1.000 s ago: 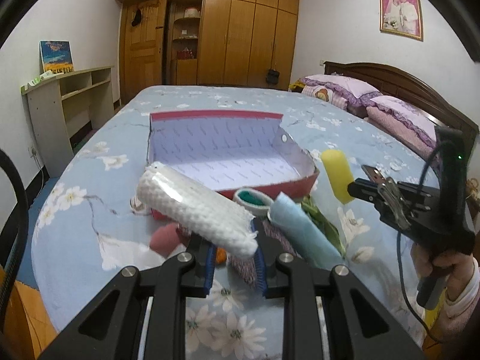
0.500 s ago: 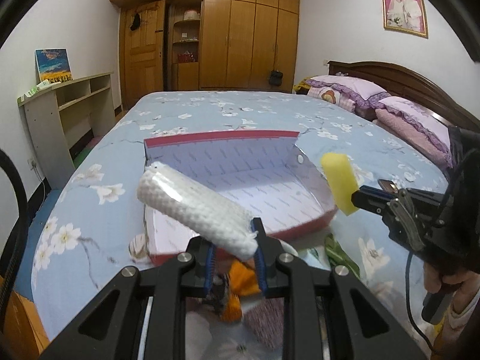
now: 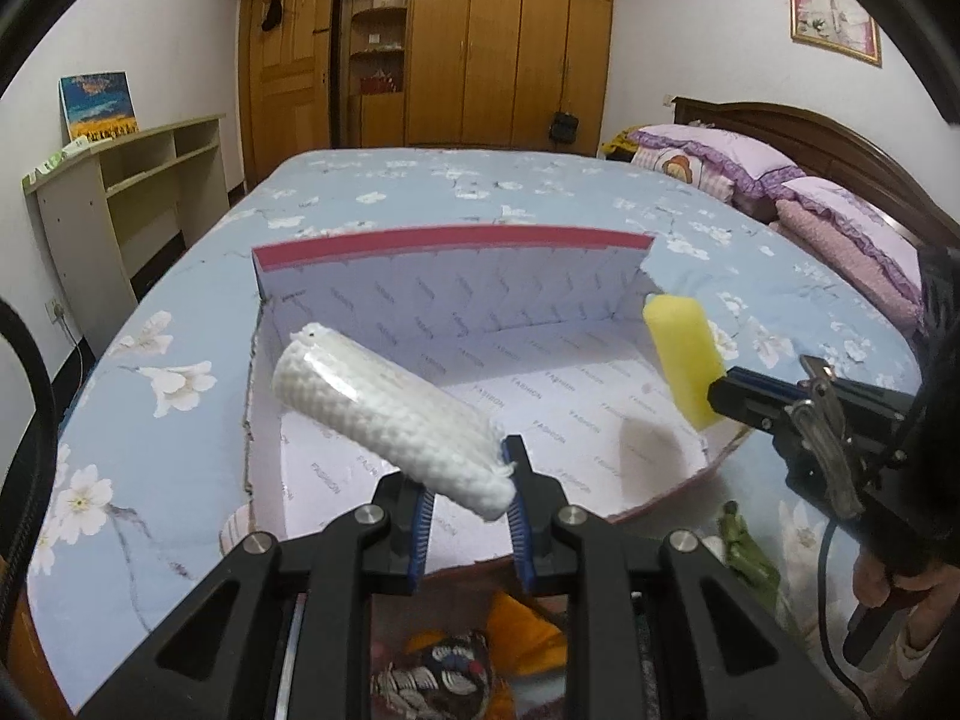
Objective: Organize soft objects
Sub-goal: 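Carry roll and sponge into the pink box and open both grippers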
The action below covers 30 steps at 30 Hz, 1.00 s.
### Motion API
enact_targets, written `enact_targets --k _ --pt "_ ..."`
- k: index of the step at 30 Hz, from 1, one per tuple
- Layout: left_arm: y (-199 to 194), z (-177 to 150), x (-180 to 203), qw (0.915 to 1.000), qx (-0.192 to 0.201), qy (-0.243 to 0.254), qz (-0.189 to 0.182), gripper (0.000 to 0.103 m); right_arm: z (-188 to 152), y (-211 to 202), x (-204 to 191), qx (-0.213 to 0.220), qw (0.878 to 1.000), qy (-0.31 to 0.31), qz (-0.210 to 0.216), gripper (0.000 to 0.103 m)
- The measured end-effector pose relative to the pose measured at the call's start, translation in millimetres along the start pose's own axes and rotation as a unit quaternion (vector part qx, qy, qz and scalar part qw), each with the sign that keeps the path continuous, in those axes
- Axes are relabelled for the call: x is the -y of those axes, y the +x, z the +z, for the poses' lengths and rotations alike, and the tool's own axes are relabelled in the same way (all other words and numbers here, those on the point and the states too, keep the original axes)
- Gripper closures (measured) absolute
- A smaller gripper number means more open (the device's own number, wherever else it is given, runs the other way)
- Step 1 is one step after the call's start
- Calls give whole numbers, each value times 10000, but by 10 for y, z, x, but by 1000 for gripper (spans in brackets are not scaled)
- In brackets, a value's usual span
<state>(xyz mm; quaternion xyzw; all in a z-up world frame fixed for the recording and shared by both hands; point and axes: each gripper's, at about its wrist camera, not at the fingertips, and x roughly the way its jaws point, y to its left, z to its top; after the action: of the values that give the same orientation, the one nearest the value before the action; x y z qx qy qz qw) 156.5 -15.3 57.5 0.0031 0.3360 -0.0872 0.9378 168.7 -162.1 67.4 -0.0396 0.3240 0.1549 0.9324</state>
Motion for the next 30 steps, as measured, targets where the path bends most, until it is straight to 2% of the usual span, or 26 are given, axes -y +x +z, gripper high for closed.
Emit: enact_targets --k 13,16,20,23,30 --pt "382 -106 -60 9992 -386 -48 -48 80 -125 335 23 -399 9989 245 0 92" --pt "406 -109 -100 9991 -386 -105 -138 80 -137 356 -9 -409 9987 298 15 92" --pt "475 -119 -175 9990 -420 -78 131 80 -147 383 -75 -437 9986 301 65 92" --pt "521 -114 -272 9983 -522 -265 59 80 -156 403 -110 -422 9983 382 110 92" --pt "569 -104 -288 9988 -478 -127 -10 80 -142 419 -126 -446 9977 501 124 92"
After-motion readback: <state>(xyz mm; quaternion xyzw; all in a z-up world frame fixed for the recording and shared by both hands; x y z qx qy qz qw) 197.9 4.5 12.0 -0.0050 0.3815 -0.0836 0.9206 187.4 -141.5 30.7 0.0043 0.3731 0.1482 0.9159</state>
